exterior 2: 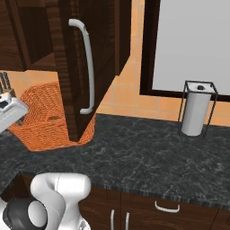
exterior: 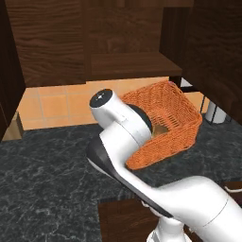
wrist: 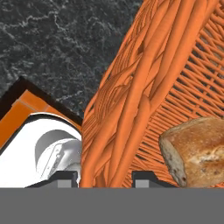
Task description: Open the cabinet, pick up the bread from the cabinet and place it in the basket. Then move the basket to the dining counter.
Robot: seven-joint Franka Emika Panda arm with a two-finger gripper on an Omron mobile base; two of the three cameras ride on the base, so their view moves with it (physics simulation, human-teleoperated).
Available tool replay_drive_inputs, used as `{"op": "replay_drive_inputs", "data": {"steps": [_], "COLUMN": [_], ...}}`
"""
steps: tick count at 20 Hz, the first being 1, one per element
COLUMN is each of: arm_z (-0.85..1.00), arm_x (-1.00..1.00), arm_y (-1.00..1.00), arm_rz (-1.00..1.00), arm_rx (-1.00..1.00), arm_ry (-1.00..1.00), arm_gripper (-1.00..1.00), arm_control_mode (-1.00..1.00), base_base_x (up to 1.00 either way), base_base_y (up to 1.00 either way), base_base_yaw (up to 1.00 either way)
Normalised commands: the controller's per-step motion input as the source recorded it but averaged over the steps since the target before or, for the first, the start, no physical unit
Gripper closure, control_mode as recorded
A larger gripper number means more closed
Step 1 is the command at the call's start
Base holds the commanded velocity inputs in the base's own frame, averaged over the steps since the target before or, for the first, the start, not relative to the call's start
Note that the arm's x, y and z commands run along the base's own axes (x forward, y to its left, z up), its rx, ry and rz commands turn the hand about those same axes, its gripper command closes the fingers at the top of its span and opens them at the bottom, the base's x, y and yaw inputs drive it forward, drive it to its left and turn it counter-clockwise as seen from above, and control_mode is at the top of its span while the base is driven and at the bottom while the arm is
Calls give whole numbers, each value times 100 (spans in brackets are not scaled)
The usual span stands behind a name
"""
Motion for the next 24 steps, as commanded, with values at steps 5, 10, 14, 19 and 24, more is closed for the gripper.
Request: {"op": "replay_drive_inputs", "data": {"steps": [5, 10, 14, 19, 24], "arm_z": [100, 55, 15, 0, 0], "arm_x": [-23, 0, 0, 0, 0], "arm_y": [-5, -19, -4, 0, 0], "arm_rz": [2, 5, 7, 3, 0], "arm_rx": [0, 5, 6, 0, 0], "arm_ry": [0, 0, 1, 1, 0], "arm_gripper": [100, 100, 100, 100, 100], "arm_control_mode": [-100, -100, -100, 100, 100], "base_base_x": [0, 0, 0, -18, -100], "base_base_y": [0, 0, 0, 0, -2], "base_base_yaw": [0, 0, 0, 0, -1]}}
